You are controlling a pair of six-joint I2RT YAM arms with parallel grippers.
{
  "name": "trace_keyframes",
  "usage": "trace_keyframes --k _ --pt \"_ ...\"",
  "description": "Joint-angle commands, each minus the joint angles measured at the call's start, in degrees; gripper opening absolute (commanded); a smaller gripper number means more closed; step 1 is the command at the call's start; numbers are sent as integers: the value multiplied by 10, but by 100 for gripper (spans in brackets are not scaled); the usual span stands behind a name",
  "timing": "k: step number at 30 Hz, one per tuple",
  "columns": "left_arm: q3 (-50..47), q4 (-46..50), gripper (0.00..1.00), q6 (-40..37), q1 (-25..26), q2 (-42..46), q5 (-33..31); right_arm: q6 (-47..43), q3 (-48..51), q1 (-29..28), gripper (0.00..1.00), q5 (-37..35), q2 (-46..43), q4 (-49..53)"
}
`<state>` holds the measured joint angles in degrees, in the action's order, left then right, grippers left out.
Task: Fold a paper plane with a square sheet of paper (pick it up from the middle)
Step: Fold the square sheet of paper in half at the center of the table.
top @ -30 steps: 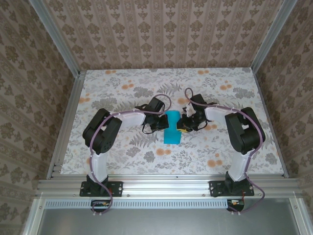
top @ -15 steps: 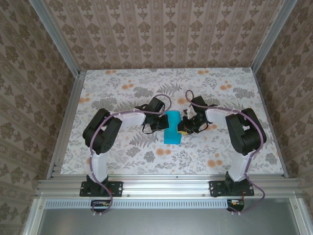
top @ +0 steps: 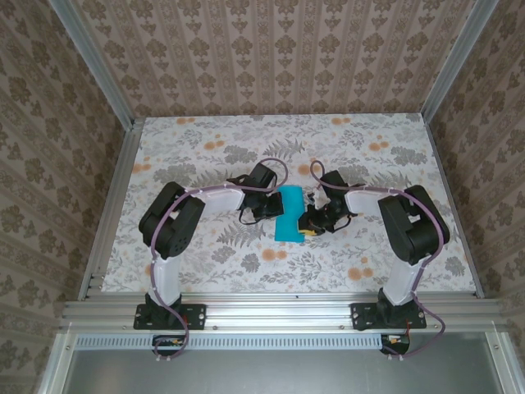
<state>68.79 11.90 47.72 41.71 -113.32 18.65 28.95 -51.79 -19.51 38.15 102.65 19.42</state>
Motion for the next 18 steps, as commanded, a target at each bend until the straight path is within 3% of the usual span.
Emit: trace_keyframes --k 1,10,18 --pt "-21 64 5 -11 10 -43 -27 11 24 -7 19 11 -40 8" --pt "-20 57 5 -14 11 -40 -26 22 62 -12 18 -26 12 -3" --pt "-22 60 5 -20 11 -35 -35 19 51 -13 19 -2 -59 -4"
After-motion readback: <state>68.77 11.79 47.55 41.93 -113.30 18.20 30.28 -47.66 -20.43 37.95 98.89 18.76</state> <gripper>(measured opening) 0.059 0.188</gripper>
